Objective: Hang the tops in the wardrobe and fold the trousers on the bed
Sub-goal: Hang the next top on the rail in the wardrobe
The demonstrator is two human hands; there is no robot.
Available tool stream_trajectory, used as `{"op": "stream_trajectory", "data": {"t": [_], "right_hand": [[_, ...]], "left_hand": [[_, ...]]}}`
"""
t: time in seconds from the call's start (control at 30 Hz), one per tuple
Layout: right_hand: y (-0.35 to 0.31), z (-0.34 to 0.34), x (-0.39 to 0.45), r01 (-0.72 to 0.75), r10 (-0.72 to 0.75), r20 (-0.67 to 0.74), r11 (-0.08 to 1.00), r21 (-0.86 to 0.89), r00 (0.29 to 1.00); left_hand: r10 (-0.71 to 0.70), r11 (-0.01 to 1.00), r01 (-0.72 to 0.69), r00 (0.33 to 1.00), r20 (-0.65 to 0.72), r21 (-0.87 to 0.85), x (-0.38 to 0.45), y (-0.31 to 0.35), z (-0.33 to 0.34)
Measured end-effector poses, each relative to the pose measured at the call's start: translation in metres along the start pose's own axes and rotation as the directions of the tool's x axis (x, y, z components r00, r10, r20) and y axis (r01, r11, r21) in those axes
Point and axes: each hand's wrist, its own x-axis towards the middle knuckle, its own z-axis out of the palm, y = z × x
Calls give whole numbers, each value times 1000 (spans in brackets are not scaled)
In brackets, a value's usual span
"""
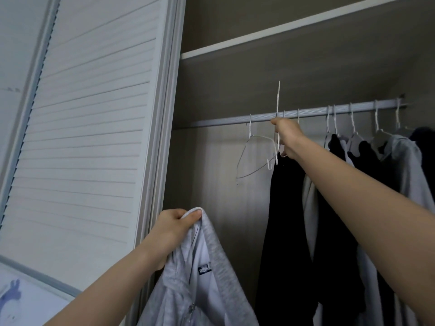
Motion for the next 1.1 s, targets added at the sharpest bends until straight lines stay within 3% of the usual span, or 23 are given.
{"op": "stream_trajectory", "data": {"t": [0.2, 0.37, 0.57, 0.83, 0.97, 1.1], "right_hand": [[-6, -17, -15, -57, 56, 31, 998, 33, 998], [0, -23, -37, -20, 20, 39, 1000, 1, 999], [6, -35, -106, -69, 70, 75, 998, -13, 995], [-29, -86, -242, -193, 177, 298, 981, 26, 938], [-47, -128, -305, -316, 289, 508, 948, -35, 811], [-51, -171, -350, -512, 328, 789, 859, -20, 520]], "left_hand": [[-25, 1000, 25, 1000, 10, 0, -12, 1, -2], [-18, 1000, 18, 1000, -13, 10, -19, 3, -3], [31, 980, -8, 994, -109, 198, -39, 8, -1], [-68, 952, 105, 988, -136, 286, -79, 9, -9], [-105, 916, 156, 982, -154, 370, -103, 5, -15], [-140, 881, 198, 977, -162, 430, -127, 2, -17]]}}
